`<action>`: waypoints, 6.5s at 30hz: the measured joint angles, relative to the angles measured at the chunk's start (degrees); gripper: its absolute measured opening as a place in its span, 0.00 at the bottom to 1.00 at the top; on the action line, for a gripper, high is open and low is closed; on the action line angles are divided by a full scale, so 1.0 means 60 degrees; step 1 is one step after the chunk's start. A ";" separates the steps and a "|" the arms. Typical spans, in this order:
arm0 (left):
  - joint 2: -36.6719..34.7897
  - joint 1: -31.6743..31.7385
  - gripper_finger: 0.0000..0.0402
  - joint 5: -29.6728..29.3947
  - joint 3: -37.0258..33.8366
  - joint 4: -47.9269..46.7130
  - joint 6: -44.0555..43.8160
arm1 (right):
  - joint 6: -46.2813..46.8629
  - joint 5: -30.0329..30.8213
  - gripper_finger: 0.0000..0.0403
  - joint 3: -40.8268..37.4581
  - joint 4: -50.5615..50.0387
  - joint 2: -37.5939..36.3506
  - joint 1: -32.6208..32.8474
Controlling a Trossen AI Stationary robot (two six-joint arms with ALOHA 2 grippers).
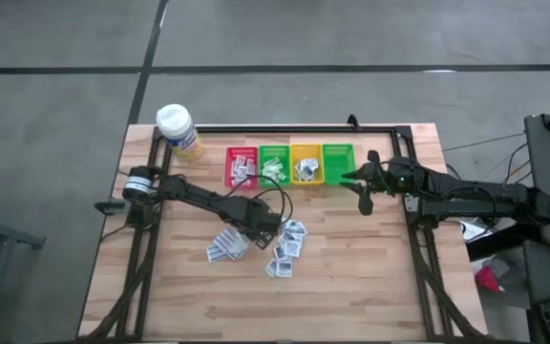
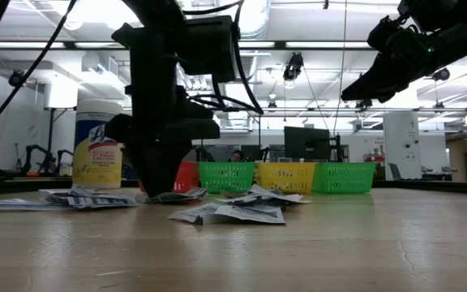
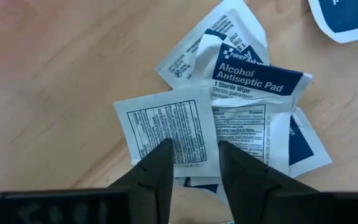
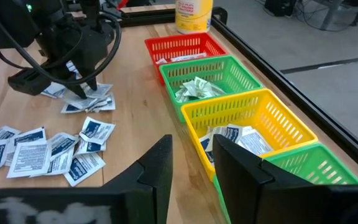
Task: Pick & Place First Aid Supplies
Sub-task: Put the alcohol pad into the yellow bin
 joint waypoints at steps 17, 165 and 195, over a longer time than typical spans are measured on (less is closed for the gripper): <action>-0.0283 0.0226 0.30 -0.0346 0.0822 -0.0835 0.0305 | 0.0000 0.0001 0.28 0.0000 0.0000 0.0002 0.0000; -0.1769 0.2807 0.00 0.1966 -0.0312 0.7405 0.4549 | -0.0213 0.0005 0.32 0.0000 -0.0007 0.0002 0.0001; 0.3535 0.4708 0.00 0.0929 0.6837 0.1630 0.8012 | -0.0102 0.0010 0.32 0.0000 -0.0015 0.0002 0.0000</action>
